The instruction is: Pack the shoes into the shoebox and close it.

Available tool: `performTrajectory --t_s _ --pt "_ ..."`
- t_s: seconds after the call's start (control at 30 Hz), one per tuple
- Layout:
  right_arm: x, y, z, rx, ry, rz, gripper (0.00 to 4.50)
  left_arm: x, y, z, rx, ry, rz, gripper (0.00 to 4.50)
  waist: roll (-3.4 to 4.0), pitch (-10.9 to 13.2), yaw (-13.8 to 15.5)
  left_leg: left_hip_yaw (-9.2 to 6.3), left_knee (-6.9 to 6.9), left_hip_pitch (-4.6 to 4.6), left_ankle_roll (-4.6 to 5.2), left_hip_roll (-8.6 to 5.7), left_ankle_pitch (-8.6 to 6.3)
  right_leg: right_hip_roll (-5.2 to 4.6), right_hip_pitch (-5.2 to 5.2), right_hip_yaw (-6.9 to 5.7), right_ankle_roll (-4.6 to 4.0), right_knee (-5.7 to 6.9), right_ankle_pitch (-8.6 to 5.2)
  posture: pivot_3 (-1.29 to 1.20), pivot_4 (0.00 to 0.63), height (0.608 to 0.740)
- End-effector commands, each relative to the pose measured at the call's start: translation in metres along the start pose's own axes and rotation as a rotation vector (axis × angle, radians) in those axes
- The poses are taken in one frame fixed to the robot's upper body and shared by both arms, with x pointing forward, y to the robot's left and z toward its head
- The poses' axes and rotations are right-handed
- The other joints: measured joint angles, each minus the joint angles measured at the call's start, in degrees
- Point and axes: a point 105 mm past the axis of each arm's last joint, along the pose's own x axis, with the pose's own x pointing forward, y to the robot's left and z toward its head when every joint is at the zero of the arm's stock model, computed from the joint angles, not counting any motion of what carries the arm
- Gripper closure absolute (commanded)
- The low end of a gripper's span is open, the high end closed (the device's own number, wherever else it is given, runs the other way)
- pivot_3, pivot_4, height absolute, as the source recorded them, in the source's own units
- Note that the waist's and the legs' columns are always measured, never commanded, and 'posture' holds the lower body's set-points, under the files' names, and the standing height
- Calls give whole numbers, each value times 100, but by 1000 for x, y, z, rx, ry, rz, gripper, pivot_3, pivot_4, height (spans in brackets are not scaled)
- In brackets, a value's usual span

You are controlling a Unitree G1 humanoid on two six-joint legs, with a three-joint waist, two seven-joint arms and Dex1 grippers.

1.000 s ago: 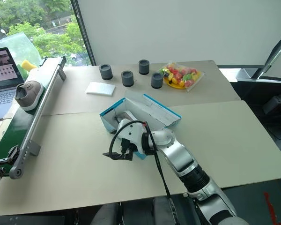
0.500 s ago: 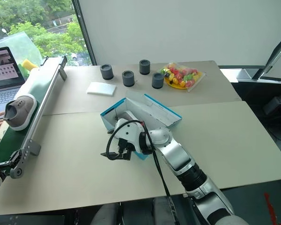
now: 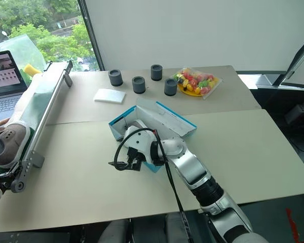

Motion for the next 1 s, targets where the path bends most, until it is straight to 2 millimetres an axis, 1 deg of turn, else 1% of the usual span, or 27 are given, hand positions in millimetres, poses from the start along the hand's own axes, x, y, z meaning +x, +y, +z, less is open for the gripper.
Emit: performTrajectory --t_s 0.03,0.07,0.1,0.13,0.2,0.23,0.27,0.3,0.37,0.47,0.53,0.6,0.67,0.7,0.73,0.77,0.8,0.83,0.87,0.93,0.97,1.0 --pt "-3 -3 16 -27 -47 -18 43 0 -1 1 -10 -5 -2 0 0 0 2 0 0 0 0 0 0 0 0 0 0 0 0 0 150 731" --pt "-3 -4 17 -24 -51 -21 43 0 -2 2 -25 -12 -6 0 0 0 4 0 -1 0 0 1 0 0 0 0 0 0 0 0 150 731" --pt "-3 -4 18 -23 -54 -23 12 0 -3 3 -38 -23 -7 255 0 0 8 -1 0 0 0 2 0 0 0 0 0 1 0 0 150 731" --pt "-3 -5 19 -23 -56 -25 0 0 -4 5 -48 -34 -8 412 0 0 11 -1 -1 0 0 2 0 -1 0 0 0 1 0 0 150 731" --pt "-3 -7 20 -23 -60 -32 0 0 -4 8 -60 -45 -10 989 0 0 15 -1 0 0 0 2 0 -1 0 0 0 1 0 0 150 731" --pt "-3 -8 21 -23 -61 -34 0 1 -4 10 -64 -49 -7 1411 0 0 31 -1 0 0 0 3 0 -1 0 0 0 1 0 0 150 731" --pt "-3 -9 21 -22 -63 -37 0 1 -3 11 -71 -53 -3 1677 0 0 47 -2 0 1 0 2 0 -1 0 -1 -1 2 0 0 150 731" --pt "-3 -10 22 -21 -66 -41 0 1 -3 13 -75 -57 -2 1793 0 0 63 -2 -1 2 0 2 0 0 0 -1 -1 3 0 0 150 731" --pt "-3 -11 22 -19 -68 -47 0 1 -2 16 -72 -61 5 1904 0 0 92 -2 0 3 0 2 0 1 0 -1 -1 3 1 0 150 731" --pt "-2 -14 23 -13 -74 -59 0 2 -2 23 -71 -92 23 1904 0 0 118 -1 0 3 0 0 0 1 1 -1 -1 2 0 0 150 731" --pt "-2 -15 24 -12 -75 -65 0 0 -6 36 -56 -151 42 1904 -3 -2 123 -1 0 3 0 0 0 1 1 -2 -1 2 0 0 150 731" --pt "-2 -18 24 -7 -75 -77 0 -5 -15 62 -66 -270 57 1904 -11 -3 128 -1 0 1 0 0 0 0 2 -2 -1 0 0 0 150 731" --pt "-2 -22 24 17 -79 -94 0 -13 -34 84 0 -369 57 1904 -43 -2 135 -4 0 -4 0 2 0 -4 1 -3 0 -2 2 0 150 731" --pt "-2 -30 23 81 -77 -131 0 -16 -53 91 45 -405 23 1904 -55 -6 130 -5 0 -6 -1 4 0 -3 -1 -3 -3 -2 3 0 150 731" --pt "-1 -45 17 222 -57 -188 0 -20 -88 97 97 -433 -54 1904 -60 -8 128 -7 0 -8 -2 5 -1 -3 -2 -4 -4 -2 4 0 150 731" --pt "0 -53 11 325 -39 -221 0 -25 -111 100 125 -450 -108 1904 -61 -9 138 -8 0 -8 -4 5 -2 -6 -2 -3 -4 -2 5 0 150 731" --pt "2 -60 11 497 -57 -234 0 -30 -143 99 140 -452 -197 1904 -60 -8 153 -9 1 -9 -4 3 -2 -12 -1 -2 -2 -1 9 0 150 731" --pt "4 -63 12 607 -71 -226 0 -34 -161 98 146 -450 -250 1904 -60 -9 166 -10 0 -10 -4 0 -2 -17 -1 -2 0 0 10 0 150 731" --pt "5 -67 14 770 -102 -214 0 -38 -180 94 131 -437 -317 1904 -60 -9 166 -12 1 -10 -4 0 -1 -19 1 -1 2 0 12 0 150 731" --pt "8 -68 19 973 -135 -169 0 -45 -205 89 102 -418 -404 1904 -59 -9 110 -12 0 -14 -5 2 -2 -15 -3 0 2 -4 12 0 150 731" --pt "9 -67 22 1042 -148 -134 0 -50 -219 87 93 -410 -460 1904 -58 -9 109 -13 -2 -18 -5 4 -3 -11 -13 4 2 -1 12 0 150 731" --pt "12 -63 28 1097 -162 -85 0 -59 -241 84 83 -398 -552 1904 -58 -8 109 -16 -3 -26 -6 4 -4 -8 -17 5 1 0 12 0 150 731"
